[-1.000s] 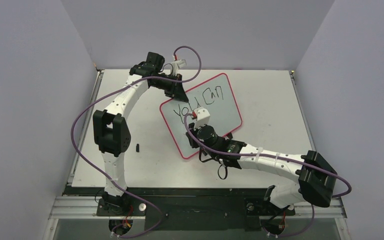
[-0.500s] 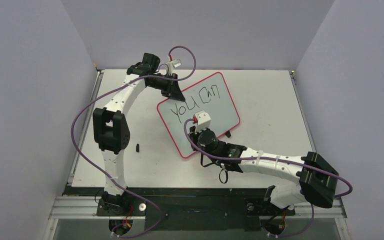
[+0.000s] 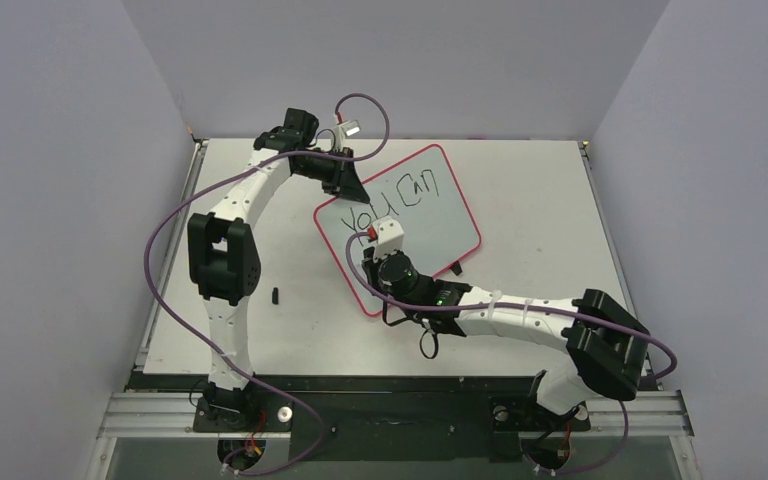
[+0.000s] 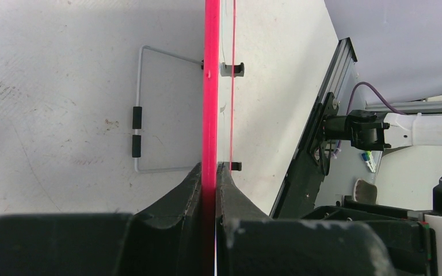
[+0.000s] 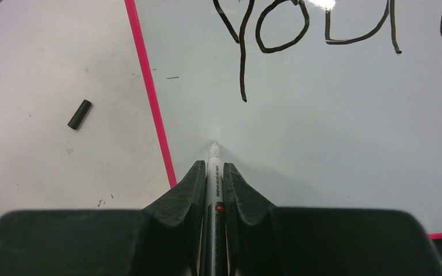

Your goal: Write a sentence on the whiteboard

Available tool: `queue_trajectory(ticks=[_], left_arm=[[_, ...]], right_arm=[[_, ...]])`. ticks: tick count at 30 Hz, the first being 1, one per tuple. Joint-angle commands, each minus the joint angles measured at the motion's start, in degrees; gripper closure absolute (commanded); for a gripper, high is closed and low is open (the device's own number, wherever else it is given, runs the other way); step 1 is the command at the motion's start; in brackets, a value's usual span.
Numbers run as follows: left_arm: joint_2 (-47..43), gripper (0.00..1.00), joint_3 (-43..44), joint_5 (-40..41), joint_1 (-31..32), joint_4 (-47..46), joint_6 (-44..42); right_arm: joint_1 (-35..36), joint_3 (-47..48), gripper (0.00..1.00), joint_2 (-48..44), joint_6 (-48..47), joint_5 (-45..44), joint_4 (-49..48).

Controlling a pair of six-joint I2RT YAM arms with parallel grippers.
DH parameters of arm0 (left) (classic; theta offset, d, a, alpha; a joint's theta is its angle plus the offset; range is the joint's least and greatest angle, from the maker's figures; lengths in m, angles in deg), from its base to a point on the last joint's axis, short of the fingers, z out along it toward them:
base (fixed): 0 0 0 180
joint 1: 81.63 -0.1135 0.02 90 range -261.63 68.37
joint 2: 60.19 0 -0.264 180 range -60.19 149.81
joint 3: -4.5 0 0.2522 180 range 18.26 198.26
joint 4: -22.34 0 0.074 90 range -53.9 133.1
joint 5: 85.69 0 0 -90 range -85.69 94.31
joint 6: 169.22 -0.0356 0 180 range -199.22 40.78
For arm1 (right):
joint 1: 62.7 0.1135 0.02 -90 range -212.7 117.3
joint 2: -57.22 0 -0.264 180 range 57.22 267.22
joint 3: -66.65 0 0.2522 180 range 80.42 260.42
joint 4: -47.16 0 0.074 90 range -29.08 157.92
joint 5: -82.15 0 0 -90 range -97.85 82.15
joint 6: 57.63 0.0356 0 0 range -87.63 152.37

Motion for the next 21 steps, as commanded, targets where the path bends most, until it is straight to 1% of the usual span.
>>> queue_trajectory(ticks=[1,11,21], left_arm=[[-0.1,1.00,-0.2,6.1,-0.5,-3.3,-3.1],[-0.2,1.00,-0.2,6.0,-0.5,-3.4,-3.0],[-0.1,1.00,0.0,6.0,-0.5,-3.3,-3.0]], right_arm=[[0.8,2.8,1.00,1.9,0.3,0.1,-2.9],[2.2,2.5,1.00,2.9,0.4,1.3,-1.8],[2.9,-2.3,1.00,0.2,2.3,-0.6,-0.6]])
